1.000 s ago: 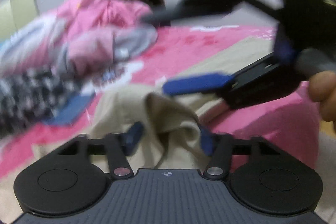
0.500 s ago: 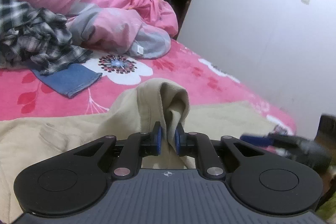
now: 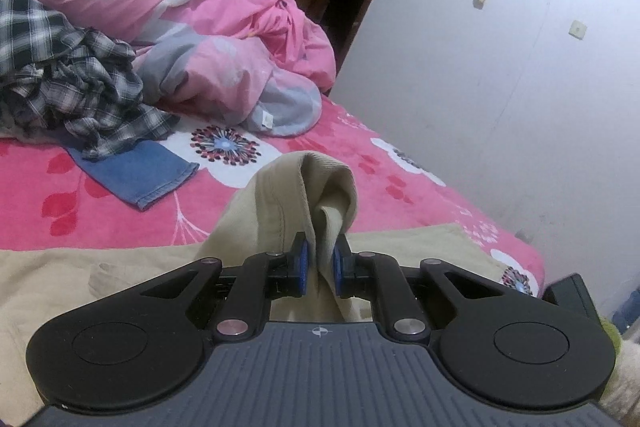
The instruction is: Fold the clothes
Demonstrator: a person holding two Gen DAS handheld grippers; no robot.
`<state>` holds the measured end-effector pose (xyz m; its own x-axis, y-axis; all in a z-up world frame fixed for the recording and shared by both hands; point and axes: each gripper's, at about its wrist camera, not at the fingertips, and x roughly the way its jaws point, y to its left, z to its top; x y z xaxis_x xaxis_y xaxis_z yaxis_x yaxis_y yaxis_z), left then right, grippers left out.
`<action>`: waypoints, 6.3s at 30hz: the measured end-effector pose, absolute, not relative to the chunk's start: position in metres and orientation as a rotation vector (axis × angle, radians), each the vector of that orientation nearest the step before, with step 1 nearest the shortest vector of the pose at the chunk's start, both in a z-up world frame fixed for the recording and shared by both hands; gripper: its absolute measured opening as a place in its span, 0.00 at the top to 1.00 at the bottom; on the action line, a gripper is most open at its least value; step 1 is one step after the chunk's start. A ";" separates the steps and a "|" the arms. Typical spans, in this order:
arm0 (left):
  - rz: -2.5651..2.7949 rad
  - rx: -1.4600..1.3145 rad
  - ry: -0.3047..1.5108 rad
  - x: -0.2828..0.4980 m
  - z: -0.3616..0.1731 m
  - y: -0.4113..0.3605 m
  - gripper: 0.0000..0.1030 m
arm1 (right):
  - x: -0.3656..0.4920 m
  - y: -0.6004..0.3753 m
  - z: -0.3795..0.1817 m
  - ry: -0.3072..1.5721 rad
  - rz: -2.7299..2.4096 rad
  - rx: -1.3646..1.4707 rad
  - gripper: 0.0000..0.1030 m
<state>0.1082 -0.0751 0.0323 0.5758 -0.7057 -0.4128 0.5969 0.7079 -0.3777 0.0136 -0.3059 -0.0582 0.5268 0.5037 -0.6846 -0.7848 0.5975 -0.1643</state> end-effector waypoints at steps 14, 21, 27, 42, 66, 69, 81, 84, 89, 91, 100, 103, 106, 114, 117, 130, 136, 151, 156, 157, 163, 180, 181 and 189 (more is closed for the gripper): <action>-0.791 -0.262 0.583 0.111 0.022 -0.071 0.90 | -0.047 -0.535 -0.065 0.553 0.126 0.861 0.49; -0.780 -0.269 0.577 0.107 0.023 -0.069 0.90 | -0.054 -0.605 -0.108 0.444 -0.155 1.283 0.50; -0.778 -0.266 0.575 0.107 0.023 -0.069 0.90 | -0.043 -0.626 -0.117 0.318 -0.298 1.354 0.65; -0.781 -0.258 0.581 0.107 0.021 -0.068 0.90 | -0.027 -0.657 -0.121 0.365 -0.325 1.151 0.99; -0.766 -0.218 0.574 0.110 0.021 -0.077 0.90 | 0.144 -0.683 -0.064 0.713 -0.181 0.571 0.52; -0.768 -0.225 0.571 0.110 0.018 -0.077 0.90 | 0.142 -0.672 -0.063 0.754 -0.144 0.507 0.79; -0.754 -0.238 0.553 0.108 0.017 -0.078 0.90 | 0.148 -0.654 -0.063 0.572 -0.381 0.362 0.94; -0.747 -0.234 0.538 0.107 0.018 -0.076 0.90 | 0.122 -0.610 -0.037 0.439 -0.279 0.297 0.94; -0.733 -0.256 0.525 0.108 0.020 -0.074 0.90 | 0.099 -0.453 -0.003 0.476 0.267 -0.034 0.94; -0.728 -0.264 0.517 0.107 0.021 -0.073 0.90 | 0.099 -0.396 -0.008 0.535 0.452 -0.127 0.94; -0.745 -0.312 0.503 0.106 0.020 -0.061 0.90 | 0.186 -0.420 -0.045 0.727 0.258 -0.053 1.00; -0.751 -0.327 0.503 0.108 0.019 -0.058 0.90 | 0.178 -0.441 -0.029 0.685 0.106 -0.048 1.00; -0.756 -0.336 0.496 0.109 0.016 -0.057 0.90 | 0.134 -0.412 -0.014 0.621 0.385 0.044 1.00; -0.782 -0.333 0.513 0.112 0.013 -0.062 0.90 | 0.084 -0.501 -0.060 0.694 0.264 0.092 1.00; -0.783 -0.331 0.515 0.112 0.012 -0.063 0.90 | 0.074 -0.612 -0.075 0.614 -0.123 0.270 1.00; -0.772 -0.268 0.542 0.106 0.009 -0.083 0.90 | 0.127 -0.568 -0.070 0.669 0.137 0.299 1.00; -0.797 -0.231 0.574 0.110 0.003 -0.100 0.88 | 0.062 -0.717 -0.088 0.470 -0.390 0.690 1.00; -0.809 -0.157 0.557 0.068 -0.002 -0.115 0.30 | -0.077 -0.574 -0.059 0.351 -0.239 0.676 0.66; -0.733 -0.200 0.488 0.045 0.011 -0.055 0.29 | -0.082 -0.523 -0.035 0.330 -0.161 0.622 0.64; -0.708 -0.210 0.488 0.042 0.011 -0.043 0.29 | -0.080 -0.513 -0.030 0.322 -0.146 0.611 0.63; -0.467 -0.303 0.488 0.044 0.005 0.027 0.29 | -0.067 -0.456 -0.010 0.328 -0.035 0.549 0.52; -0.110 -0.180 0.481 0.063 -0.062 0.100 0.35 | 0.003 -0.262 0.016 0.501 0.370 0.345 0.32; -0.112 -0.159 0.473 0.062 -0.064 0.098 0.34 | 0.007 -0.250 0.017 0.509 0.391 0.319 0.26; -0.105 -0.057 0.419 0.056 -0.074 0.086 0.32 | 0.041 -0.171 -0.002 0.585 0.429 0.070 0.12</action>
<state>0.0558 0.0865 -0.0743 0.9082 -0.1137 -0.4028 0.0902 0.9929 -0.0770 0.0406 -0.1706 -0.0021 0.7486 0.4114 -0.5199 -0.3722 0.9097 0.1840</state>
